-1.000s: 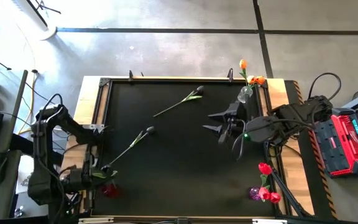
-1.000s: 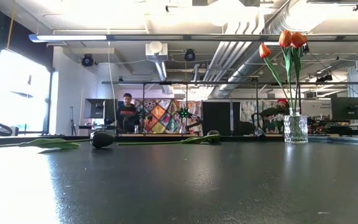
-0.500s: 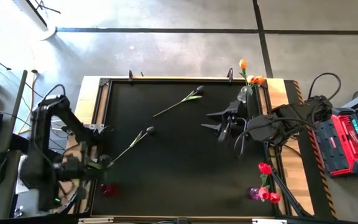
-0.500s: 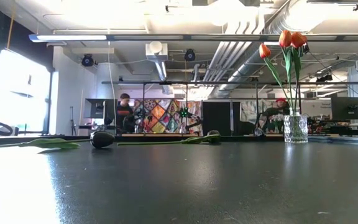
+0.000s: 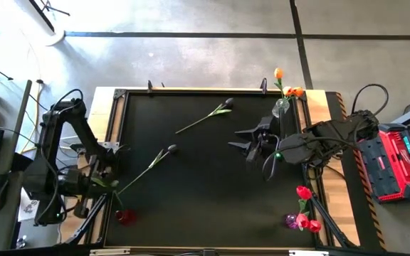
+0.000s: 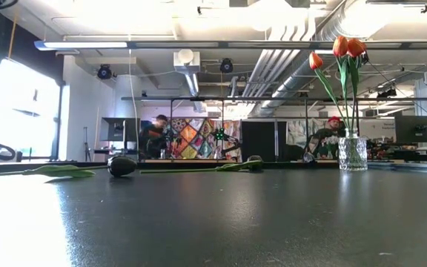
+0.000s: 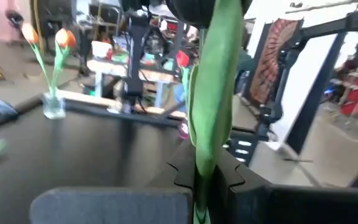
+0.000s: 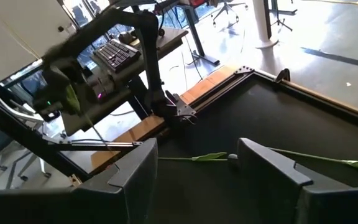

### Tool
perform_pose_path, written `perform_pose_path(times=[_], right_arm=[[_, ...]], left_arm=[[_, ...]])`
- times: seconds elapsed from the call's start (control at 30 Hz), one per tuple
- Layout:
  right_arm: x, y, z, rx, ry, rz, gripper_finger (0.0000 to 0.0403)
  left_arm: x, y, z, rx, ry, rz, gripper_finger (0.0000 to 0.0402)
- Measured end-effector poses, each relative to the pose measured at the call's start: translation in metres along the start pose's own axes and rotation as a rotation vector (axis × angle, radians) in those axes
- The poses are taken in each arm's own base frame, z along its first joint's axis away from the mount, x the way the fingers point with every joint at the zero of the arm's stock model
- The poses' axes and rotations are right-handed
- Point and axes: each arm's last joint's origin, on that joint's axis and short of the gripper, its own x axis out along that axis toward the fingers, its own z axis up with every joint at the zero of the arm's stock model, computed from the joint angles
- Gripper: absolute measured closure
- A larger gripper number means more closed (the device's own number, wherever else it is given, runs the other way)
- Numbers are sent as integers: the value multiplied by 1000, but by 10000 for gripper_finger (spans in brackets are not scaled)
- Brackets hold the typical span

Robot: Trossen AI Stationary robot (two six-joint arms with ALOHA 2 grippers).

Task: Sort flowers into vase by color
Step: Put the bottom black tulip into the red flower vase

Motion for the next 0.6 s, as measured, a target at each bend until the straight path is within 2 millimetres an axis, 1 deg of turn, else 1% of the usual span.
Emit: perform_pose_path(times=[0.07,0.17,0.37,0.6], right_arm=[[0,0,0,10,0,0,193],[0,0,0,20,-1,-1,193],[4,-4,4,34,-13,-19,193],[8,-7,8,59,-26,-25,193]], left_arm=[[-4,2,-8,-44,5,-23,401],[-8,2,-12,-96,6,-45,401],[-8,8,-5,-144,8,-50,401],[-8,17,8,-197,9,-50,401]])
